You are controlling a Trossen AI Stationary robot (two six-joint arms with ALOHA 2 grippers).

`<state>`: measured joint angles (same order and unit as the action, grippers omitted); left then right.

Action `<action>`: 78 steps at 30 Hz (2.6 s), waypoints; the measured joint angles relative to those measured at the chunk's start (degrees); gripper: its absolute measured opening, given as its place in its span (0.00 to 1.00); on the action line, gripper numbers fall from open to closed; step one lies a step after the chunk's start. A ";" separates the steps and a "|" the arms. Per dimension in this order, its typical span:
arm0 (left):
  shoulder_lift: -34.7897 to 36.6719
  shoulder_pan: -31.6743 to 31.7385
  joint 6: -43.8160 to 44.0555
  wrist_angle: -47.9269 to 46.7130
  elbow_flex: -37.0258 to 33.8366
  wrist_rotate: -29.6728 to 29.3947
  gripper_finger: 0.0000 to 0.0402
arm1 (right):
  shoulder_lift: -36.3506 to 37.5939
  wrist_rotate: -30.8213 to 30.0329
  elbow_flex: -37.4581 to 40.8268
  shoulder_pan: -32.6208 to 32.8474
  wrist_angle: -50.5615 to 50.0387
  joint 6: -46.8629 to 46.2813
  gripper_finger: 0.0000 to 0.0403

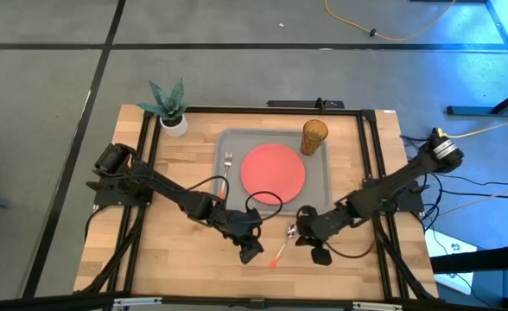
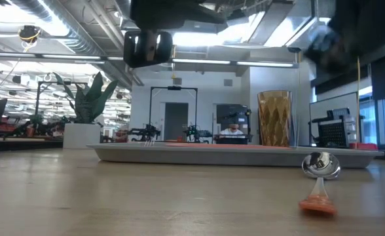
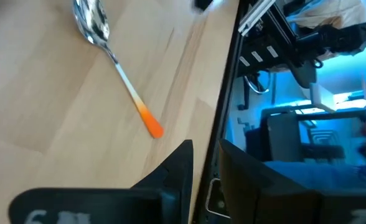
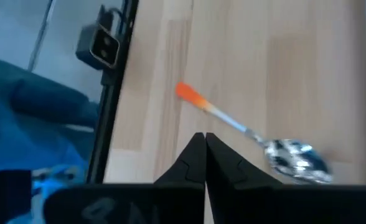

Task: Pick and place plate/cup/fork/spoon on tray
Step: Put the orange spoon on the right side of the orange fork on the gray serving tray

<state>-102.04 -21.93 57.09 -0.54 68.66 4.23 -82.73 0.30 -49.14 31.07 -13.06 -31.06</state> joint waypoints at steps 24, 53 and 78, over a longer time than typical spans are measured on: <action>-11.48 0.46 -14.22 -6.09 15.57 -14.88 0.17 | 4.93 -27.70 -31.63 12.89 -43.84 -4.22 0.00; -27.12 -4.33 -4.73 -14.24 27.23 -27.13 0.17 | 4.93 -29.39 -32.63 13.34 -56.29 -11.90 0.00; -28.94 -3.04 -2.00 -12.26 27.19 -31.13 0.17 | 4.93 -29.34 -32.61 13.34 -56.63 -11.34 0.00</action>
<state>-130.98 -24.97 55.09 -12.80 95.85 -26.90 -77.80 -29.04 -81.76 44.40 -69.69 -42.40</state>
